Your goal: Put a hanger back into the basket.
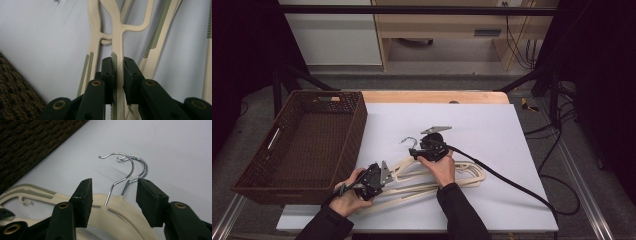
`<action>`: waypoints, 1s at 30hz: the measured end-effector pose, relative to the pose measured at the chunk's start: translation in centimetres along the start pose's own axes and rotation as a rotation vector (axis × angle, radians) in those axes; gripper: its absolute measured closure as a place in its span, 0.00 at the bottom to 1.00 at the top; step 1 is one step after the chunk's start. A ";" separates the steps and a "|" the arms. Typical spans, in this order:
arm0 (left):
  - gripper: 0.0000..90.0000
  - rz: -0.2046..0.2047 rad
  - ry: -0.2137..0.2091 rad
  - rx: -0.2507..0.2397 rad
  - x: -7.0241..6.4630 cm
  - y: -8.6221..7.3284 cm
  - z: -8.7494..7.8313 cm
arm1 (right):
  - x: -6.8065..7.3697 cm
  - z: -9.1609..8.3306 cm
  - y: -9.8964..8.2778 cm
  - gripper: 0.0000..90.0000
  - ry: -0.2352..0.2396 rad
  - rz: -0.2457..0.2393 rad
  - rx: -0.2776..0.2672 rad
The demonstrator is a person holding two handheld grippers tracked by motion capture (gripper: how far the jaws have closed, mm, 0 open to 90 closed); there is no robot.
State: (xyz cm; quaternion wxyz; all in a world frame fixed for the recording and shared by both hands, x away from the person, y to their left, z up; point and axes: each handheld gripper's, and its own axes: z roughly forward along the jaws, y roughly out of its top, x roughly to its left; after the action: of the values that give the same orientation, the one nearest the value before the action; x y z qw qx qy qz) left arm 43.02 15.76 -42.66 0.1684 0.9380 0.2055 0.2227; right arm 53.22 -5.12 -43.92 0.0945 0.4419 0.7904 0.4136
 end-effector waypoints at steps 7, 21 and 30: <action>0.88 0.002 0.009 0.010 0.0 0.0 0.0 | 0.2 1.6 -0.3 0.64 -0.017 0.001 0.025; 0.88 -0.001 -0.009 0.007 -0.2 -0.1 0.2 | 0.3 2.3 -0.1 0.93 0.006 0.071 0.075; 0.88 -0.019 -0.030 -0.006 -0.4 -0.4 0.1 | 1.0 1.0 0.0 0.96 -0.009 0.106 0.048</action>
State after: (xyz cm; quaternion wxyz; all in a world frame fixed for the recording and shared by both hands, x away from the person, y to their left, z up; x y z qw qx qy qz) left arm 42.63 15.89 -43.06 0.1762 0.9387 0.2114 0.2077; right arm 53.19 -3.74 -44.35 0.0656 0.4872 0.7752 0.3968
